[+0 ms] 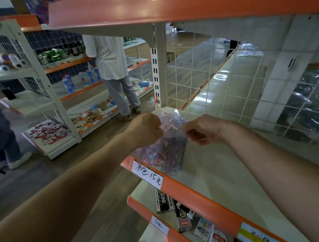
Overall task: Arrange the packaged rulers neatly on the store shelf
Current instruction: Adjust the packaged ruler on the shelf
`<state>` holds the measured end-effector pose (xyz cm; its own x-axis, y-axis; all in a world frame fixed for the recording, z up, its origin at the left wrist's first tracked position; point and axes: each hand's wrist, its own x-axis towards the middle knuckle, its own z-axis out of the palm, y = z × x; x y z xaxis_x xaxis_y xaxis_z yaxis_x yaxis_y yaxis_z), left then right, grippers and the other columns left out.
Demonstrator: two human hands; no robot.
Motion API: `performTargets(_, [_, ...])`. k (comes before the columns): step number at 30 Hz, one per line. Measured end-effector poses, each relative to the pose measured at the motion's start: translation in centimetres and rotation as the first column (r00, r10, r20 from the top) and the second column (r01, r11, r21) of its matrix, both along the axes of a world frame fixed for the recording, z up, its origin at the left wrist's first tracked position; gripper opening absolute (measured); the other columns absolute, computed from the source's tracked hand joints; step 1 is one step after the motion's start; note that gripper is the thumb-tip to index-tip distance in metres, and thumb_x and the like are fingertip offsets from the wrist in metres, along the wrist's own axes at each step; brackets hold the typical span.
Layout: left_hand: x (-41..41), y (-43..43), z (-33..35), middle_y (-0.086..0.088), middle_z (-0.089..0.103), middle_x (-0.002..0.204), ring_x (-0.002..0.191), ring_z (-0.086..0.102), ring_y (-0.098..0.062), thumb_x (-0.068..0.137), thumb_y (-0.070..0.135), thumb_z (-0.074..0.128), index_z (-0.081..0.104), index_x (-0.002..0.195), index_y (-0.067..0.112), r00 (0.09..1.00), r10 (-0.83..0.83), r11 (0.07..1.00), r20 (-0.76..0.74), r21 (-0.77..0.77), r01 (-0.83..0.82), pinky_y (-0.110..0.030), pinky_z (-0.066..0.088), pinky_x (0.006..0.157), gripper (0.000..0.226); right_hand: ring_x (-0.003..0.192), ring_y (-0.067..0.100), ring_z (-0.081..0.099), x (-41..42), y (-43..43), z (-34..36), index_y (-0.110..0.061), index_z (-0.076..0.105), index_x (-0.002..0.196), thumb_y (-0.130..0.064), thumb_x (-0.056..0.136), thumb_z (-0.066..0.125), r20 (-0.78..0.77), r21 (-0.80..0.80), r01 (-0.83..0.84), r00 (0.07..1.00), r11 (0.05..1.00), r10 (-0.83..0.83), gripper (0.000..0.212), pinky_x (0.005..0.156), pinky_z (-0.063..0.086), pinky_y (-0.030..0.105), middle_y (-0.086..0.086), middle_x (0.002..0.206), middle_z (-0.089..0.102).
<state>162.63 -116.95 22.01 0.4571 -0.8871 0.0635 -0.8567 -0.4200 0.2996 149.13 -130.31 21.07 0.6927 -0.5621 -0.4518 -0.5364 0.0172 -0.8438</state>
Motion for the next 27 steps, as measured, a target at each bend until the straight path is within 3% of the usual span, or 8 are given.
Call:
performTargets(3, [-1.2,-0.1,0.7,-0.005,0.064,0.079,0.067,0.057,-0.015,0.092,0.018,0.050,0.067,0.086,0.009,0.999,0.031,0.996,0.024,-0.086,-0.029,-0.020,0.036,0.052,0.020,0.055,0.010,0.060,-2.3,-1.0,0.8,-0.013,0.058,0.079,-0.012,0.089,0.058,0.023,0.044,0.032,0.999,0.998,-0.033,0.010,0.050,0.042,0.018,0.004,0.071,0.063])
performTargets(5, [-1.7,-0.7,1.4,-0.006,0.063,0.078,0.065,0.057,-0.014,0.094,0.019,0.049,0.065,0.085,0.010,0.997,0.069,0.991,-0.036,-0.115,-0.073,-0.021,0.040,0.055,0.021,0.059,0.012,0.064,-4.3,-1.8,1.5,-0.012,0.060,0.084,-0.013,0.090,0.059,0.042,0.052,0.057,0.997,0.997,-0.059,0.006,0.052,0.044,0.020,0.005,0.074,0.068])
performTargets(9, [-2.9,-2.8,2.1,-0.012,0.067,0.084,0.066,0.066,-0.022,0.095,0.012,0.048,0.061,0.088,0.011,0.888,0.118,0.949,-0.445,-0.212,-0.232,-0.037,0.057,0.066,0.015,0.058,0.009,0.065,-8.9,-3.0,2.8,-0.010,0.062,0.088,-0.013,0.092,0.058,0.097,0.032,0.110,0.989,0.993,-0.113,0.006,0.049,0.046,0.019,0.004,0.076,0.072])
performTargets(13, [-5.4,-5.3,2.6,-0.013,0.062,0.075,0.038,0.059,-0.019,0.099,0.005,0.039,0.050,0.100,0.013,0.680,0.085,0.947,-0.729,-0.153,-0.283,-0.026,0.050,0.040,0.013,0.057,0.007,0.067,-12.9,-3.7,3.1,-0.004,0.061,0.096,-0.007,0.092,0.058,0.222,0.061,0.231,0.945,0.971,-0.238,0.006,0.048,0.050,0.017,0.009,0.080,0.072])
performTargets(16, [-7.4,-7.0,2.3,-0.007,0.057,0.066,0.027,0.050,-0.007,0.094,-0.001,0.045,0.049,0.104,0.021,0.767,0.057,0.965,-0.639,-0.163,-0.207,-0.016,0.036,0.032,0.024,0.057,0.008,0.068,-15.5,-4.2,3.1,-0.004,0.058,0.094,-0.001,0.091,0.057,0.296,0.117,0.320,0.892,0.940,-0.341,0.005,0.049,0.053,0.018,0.010,0.078,0.071])
performTargets(19, [-9.3,-8.3,1.6,-0.007,0.064,0.075,0.035,0.053,-0.003,0.089,0.003,0.054,0.064,0.087,0.020,0.832,-0.044,0.986,-0.554,-0.157,-0.052,-0.017,0.036,0.040,0.020,0.056,0.007,0.067,-18.0,-4.6,3.1,-0.008,0.056,0.091,0.000,0.092,0.055,0.320,0.120,0.376,0.861,0.919,-0.394,0.008,0.052,0.055,0.018,0.005,0.070,0.070])
performTargets(22, [-11.6,-9.7,1.3,-0.003,0.067,0.083,0.046,0.056,-0.009,0.086,0.013,0.060,0.069,0.084,0.014,0.792,-0.085,0.989,-0.604,-0.150,-0.008,-0.019,0.037,0.047,0.009,0.054,0.006,0.066,-20.0,-5.0,2.9,-0.009,0.057,0.087,0.000,0.092,0.055,0.338,0.110,0.433,0.830,0.895,-0.443,0.010,0.052,0.055,0.018,0.006,0.073,0.067])
performTargets(27, [-15.0,-11.3,1.4,-0.002,0.067,0.088,0.054,0.056,-0.012,0.086,0.019,0.063,0.069,0.093,0.007,0.708,-0.144,0.988,-0.692,-0.137,0.067,-0.022,0.039,0.052,0.016,0.052,0.004,0.065,-21.9,-5.8,2.0,-0.007,0.060,0.091,-0.001,0.091,0.058,0.340,0.063,0.513,0.795,0.856,-0.502,0.006,0.049,0.053,0.018,0.006,0.071,0.067])
